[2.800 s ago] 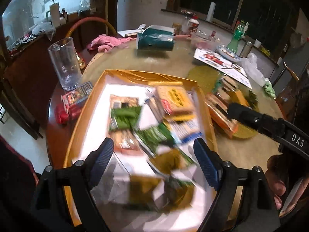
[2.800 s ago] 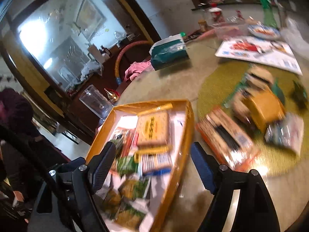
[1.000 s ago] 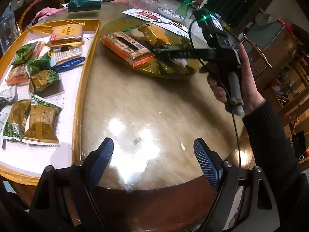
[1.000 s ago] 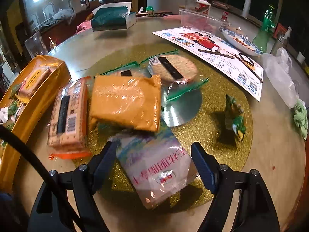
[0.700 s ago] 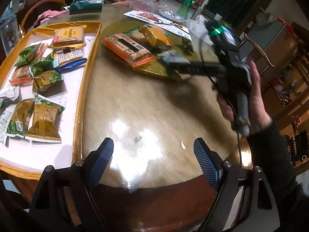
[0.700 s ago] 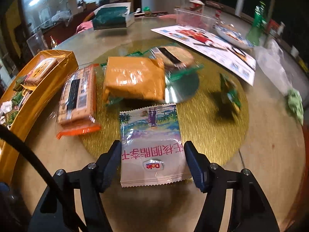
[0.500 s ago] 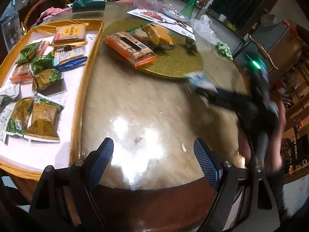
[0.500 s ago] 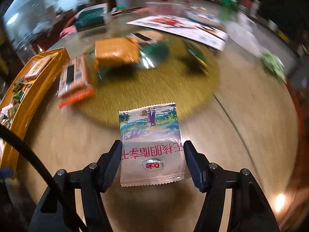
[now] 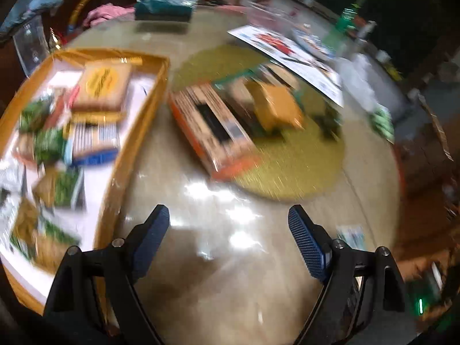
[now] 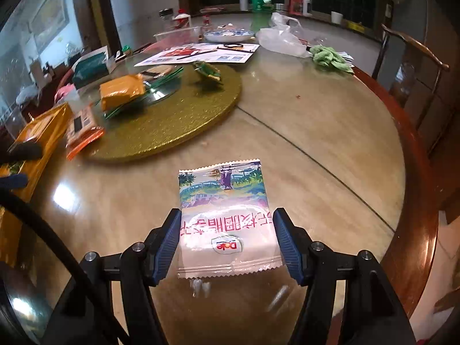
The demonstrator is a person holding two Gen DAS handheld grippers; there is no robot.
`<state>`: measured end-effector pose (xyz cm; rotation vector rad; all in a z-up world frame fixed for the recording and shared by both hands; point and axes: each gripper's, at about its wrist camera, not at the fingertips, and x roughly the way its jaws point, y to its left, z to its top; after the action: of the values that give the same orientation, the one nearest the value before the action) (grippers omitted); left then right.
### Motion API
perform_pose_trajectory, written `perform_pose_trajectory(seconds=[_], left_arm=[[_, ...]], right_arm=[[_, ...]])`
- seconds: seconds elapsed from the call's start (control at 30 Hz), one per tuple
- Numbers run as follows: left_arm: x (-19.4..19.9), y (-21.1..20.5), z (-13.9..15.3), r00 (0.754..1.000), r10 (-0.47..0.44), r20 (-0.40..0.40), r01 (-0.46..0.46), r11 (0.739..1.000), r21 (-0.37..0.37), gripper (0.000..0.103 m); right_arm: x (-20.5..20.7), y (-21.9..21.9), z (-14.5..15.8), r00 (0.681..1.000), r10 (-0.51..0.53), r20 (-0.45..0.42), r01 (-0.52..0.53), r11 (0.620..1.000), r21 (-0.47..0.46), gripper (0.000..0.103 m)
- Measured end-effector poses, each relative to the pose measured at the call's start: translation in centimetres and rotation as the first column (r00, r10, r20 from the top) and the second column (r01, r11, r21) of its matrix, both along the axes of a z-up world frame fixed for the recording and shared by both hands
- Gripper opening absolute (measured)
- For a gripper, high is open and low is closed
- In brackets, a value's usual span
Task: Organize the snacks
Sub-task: 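Grasp long orange-ended biscuit pack with left tool while right holds Dole sachet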
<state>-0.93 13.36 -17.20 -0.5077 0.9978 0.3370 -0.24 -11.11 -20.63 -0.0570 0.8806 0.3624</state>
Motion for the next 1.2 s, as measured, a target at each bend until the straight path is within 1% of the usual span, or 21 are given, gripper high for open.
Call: perform_pose_trajectory(seconds=[0.07, 0.1, 0.23, 0.33, 0.4, 0.43, 0.47, 0.5, 0.53, 0.57, 0.6, 0.67, 0.7, 0.77, 0.83, 0.9, 0.93, 1.03, 1.1, 1.2], left_arm=[[2.1, 0.9, -0.3, 0.998, 0.054, -0.013, -0.054, 0.998, 0.033, 0.085], [2.8, 1.1, -0.5, 0.998, 0.065, -0.016, -0.065, 0.997, 0.038, 0.085], [5.8, 2.2, -1.2, 0.991, 0.126, -0.034, -0.125, 0.992, 0.022, 0.085], [7.8, 2.3, -1.8, 0.985, 0.152, -0.076, -0.147, 0.987, 0.072, 0.085], [8.6, 2.6, -2.9, 0.979, 0.165, -0.124, -0.152, 0.983, 0.106, 0.085], [8.6, 2.5, -3.5, 0.978, 0.155, -0.138, -0.139, 0.983, 0.119, 0.084], [8.4, 2.3, -3.9, 0.979, 0.145, -0.142, -0.125, 0.982, 0.139, 0.081], [7.8, 1.8, -3.9, 0.986, 0.123, -0.114, -0.101, 0.979, 0.175, 0.076], [7.1, 1.2, -3.8, 0.993, 0.082, -0.088, -0.063, 0.977, 0.203, 0.065], [6.0, 0.4, -3.7, 0.996, 0.038, -0.085, -0.017, 0.972, 0.235, 0.063], [4.9, 0.0, -3.7, 0.996, 0.005, -0.086, 0.016, 0.971, 0.237, 0.063], [2.2, -1.0, -3.8, 0.995, -0.061, -0.085, 0.078, 0.973, 0.216, 0.062], [0.2, -1.7, -3.9, 0.992, -0.098, -0.081, 0.114, 0.971, 0.212, 0.062], [-3.0, -3.1, -3.9, 0.985, -0.156, -0.073, 0.168, 0.959, 0.229, 0.062], [-5.9, -4.5, -4.0, 0.972, -0.214, -0.095, 0.231, 0.944, 0.237, 0.062], [-7.8, -5.2, -4.0, 0.957, -0.264, -0.117, 0.285, 0.929, 0.236, 0.063], [-8.1, -5.2, -4.0, 0.954, -0.270, -0.130, 0.294, 0.928, 0.229, 0.068], [-7.5, -5.4, -4.2, 0.946, -0.292, -0.139, 0.316, 0.926, 0.206, 0.075], [-7.1, -5.8, -4.2, 0.947, -0.282, -0.155, 0.311, 0.926, 0.215, 0.077], [-6.0, -6.2, -4.2, 0.943, -0.293, -0.158, 0.322, 0.923, 0.209, 0.080]], right_arm=[[0.1, 0.0, -0.1, 1.000, 0.002, -0.001, -0.002, 1.000, 0.010, 0.065], [-0.1, 0.0, -0.1, 1.000, 0.002, -0.002, -0.002, 1.000, 0.017, 0.065], [-0.2, -0.6, -0.2, 1.000, 0.001, -0.007, -0.001, 0.998, 0.060, 0.065], [-0.3, -0.6, -0.2, 1.000, 0.006, -0.007, -0.005, 0.998, 0.062, 0.065], [-0.3, -0.6, -0.1, 1.000, 0.006, -0.007, -0.006, 0.998, 0.063, 0.065], [-0.2, -0.6, -0.1, 1.000, 0.006, -0.008, -0.006, 0.998, 0.065, 0.065], [-0.2, -0.6, -0.1, 1.000, 0.007, -0.008, -0.007, 0.998, 0.068, 0.065], [-0.3, -0.7, -0.1, 1.000, 0.008, -0.008, -0.008, 0.997, 0.073, 0.065], [-0.3, -0.8, -0.1, 1.000, 0.011, -0.009, -0.010, 0.997, 0.077, 0.065], [-0.3, -0.8, -0.1, 1.000, 0.012, -0.009, -0.011, 0.997, 0.079, 0.065], [-0.2, -0.8, -0.1, 1.000, 0.013, -0.009, -0.012, 0.997, 0.079, 0.065], [-0.2, -0.8, -0.1, 1.000, 0.014, -0.008, -0.014, 0.997, 0.075, 0.065], [-0.2, -0.8, -0.1, 1.000, 0.016, -0.009, -0.015, 0.997, 0.076, 0.065], [-0.3, -0.9, -0.1, 1.000, 0.016, -0.009, -0.016, 0.997, 0.080, 0.066], [-0.3, -0.8, -0.1, 1.000, 0.019, -0.010, -0.018, 0.996, 0.083, 0.066], [-0.4, -0.6, 0.0, 0.999, 0.047, -0.010, -0.046, 0.995, 0.090, 0.066], [-0.5, -0.4, 0.0, 0.998, 0.063, -0.009, -0.062, 0.994, 0.090, 0.066], [-0.5, -0.3, 0.0, 0.997, 0.075, -0.010, -0.074, 0.993, 0.097, 0.066], [-0.4, -0.3, 0.0, 0.997, 0.075, -0.010, -0.074, 0.992, 0.097, 0.066], [-0.4, -0.3, 0.0, 0.997, 0.075, -0.010, -0.074, 0.993, 0.095, 0.066]])
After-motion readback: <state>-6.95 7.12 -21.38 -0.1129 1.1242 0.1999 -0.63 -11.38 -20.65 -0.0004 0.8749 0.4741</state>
